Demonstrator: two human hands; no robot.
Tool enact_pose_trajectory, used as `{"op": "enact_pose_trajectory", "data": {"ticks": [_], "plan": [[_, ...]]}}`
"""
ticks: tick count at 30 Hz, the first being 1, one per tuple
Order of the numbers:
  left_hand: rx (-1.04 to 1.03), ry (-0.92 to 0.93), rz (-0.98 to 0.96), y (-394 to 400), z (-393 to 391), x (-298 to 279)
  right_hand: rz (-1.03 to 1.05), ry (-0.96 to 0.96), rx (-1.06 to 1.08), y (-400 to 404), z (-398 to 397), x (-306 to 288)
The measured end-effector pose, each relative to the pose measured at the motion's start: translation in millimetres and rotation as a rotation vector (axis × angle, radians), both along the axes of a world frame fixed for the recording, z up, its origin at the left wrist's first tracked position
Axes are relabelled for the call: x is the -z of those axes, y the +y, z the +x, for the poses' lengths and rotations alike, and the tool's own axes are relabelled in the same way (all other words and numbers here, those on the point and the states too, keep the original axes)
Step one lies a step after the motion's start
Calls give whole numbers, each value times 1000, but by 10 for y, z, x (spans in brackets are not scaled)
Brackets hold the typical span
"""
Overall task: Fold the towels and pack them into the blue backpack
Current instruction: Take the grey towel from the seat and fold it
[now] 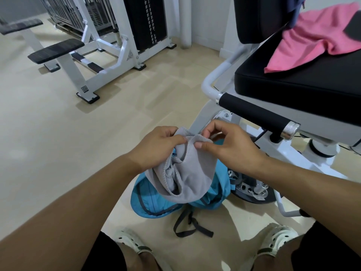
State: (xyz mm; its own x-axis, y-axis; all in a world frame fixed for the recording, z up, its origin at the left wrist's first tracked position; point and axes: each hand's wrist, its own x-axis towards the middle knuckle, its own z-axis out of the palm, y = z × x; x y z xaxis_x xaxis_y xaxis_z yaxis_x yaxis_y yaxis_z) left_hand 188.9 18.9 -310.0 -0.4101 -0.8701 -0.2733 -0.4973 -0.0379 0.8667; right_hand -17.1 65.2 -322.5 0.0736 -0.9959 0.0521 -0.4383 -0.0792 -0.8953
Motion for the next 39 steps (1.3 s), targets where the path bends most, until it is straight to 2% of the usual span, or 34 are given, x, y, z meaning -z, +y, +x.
{"op": "enact_pose_trajectory", "data": {"ticks": [7, 14, 20, 25, 35, 39], "plan": [[-93, -23, -67, -25, -3, 26, -66, -90, -22, 19, 12, -24], [-32, -33, -73, -14, -32, 48, 17, 20, -121, -55, -54, 22], [8, -52, -100, 1, -45, 38, 138, -81, -292, -55, -77, -63], [53, -43, -100, 26, -72, 20, 110, -12, -212, -93, -93, -30], [122, 10, -59, 34, -44, 28, 160, -32, -164, -121, -106, 7], [118, 16, -39, 37, -25, 37, 154, 86, -178, -110, -113, 0]]}}
